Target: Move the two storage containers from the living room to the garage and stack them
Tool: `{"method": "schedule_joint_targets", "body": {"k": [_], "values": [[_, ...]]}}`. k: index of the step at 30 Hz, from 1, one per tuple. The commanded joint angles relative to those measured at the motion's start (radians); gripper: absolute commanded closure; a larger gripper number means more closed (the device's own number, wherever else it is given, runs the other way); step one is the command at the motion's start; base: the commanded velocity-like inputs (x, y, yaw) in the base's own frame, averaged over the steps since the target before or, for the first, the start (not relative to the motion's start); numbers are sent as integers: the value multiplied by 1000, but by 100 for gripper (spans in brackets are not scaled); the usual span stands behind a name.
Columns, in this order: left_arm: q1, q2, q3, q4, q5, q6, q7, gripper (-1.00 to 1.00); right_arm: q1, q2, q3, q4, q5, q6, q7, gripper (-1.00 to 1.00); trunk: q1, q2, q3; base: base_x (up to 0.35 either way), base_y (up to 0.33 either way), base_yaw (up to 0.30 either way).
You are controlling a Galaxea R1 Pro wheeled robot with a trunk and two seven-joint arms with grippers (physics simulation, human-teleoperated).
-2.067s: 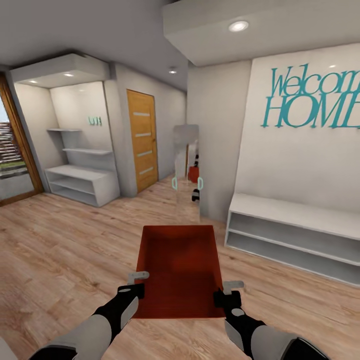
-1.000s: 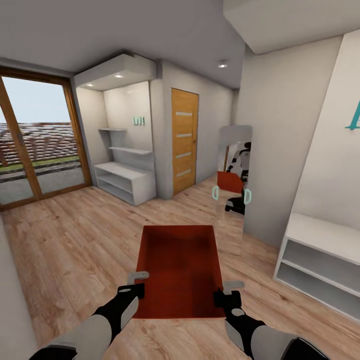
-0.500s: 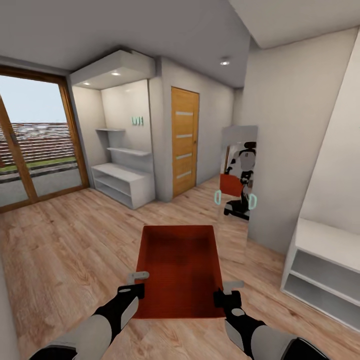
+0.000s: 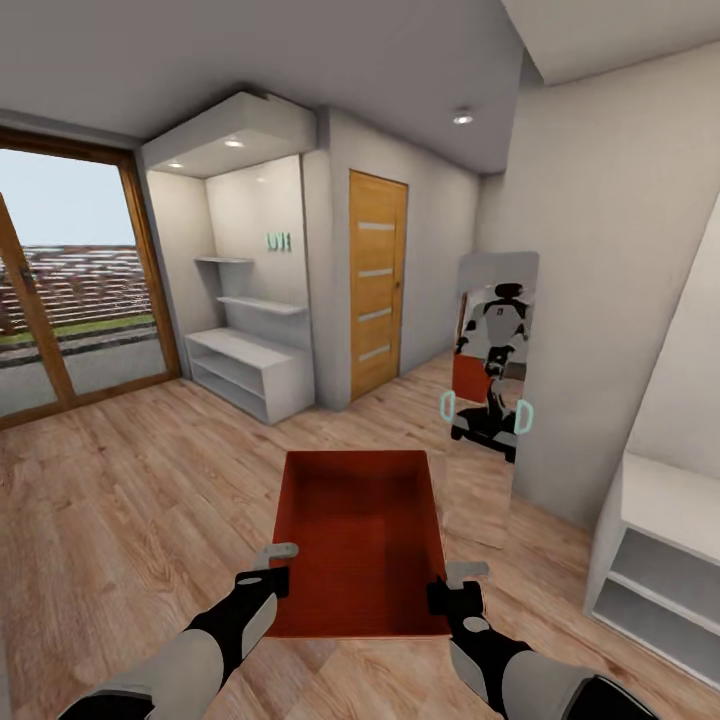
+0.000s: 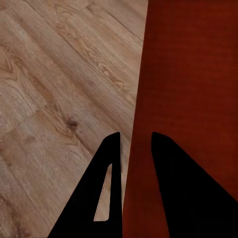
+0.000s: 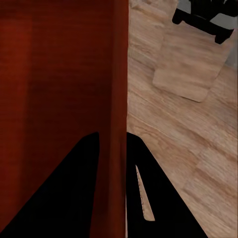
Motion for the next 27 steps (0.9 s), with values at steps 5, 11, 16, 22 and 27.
{"method": "schedule_joint_targets", "body": {"k": [5, 11, 16, 22, 27], "values": [[-2, 22, 36, -4, 44, 7, 8, 100, 0, -1, -26, -2, 2, -1, -2, 100, 1, -1, -1, 322, 0, 251], [-1, 22, 37, -4, 44, 7, 8, 100, 0, -1, -26, -2, 2, -1, -2, 100, 1, -1, -1, 322, 0, 261], [-2, 22, 37, -4, 44, 7, 8, 100, 0, -1, -26, -2, 2, -1, -3, 100, 1, -1, -1, 322, 0, 79], [-1, 22, 37, -4, 44, 7, 8, 100, 0, -1, -27, -2, 2, 0, -3, 100, 1, -1, -1, 322, 0, 9], [-1, 22, 37, -4, 44, 7, 8, 100, 0, -1, -26, -2, 2, 1, -4, 100, 1, -1, -1, 322, 0, 1]]}}
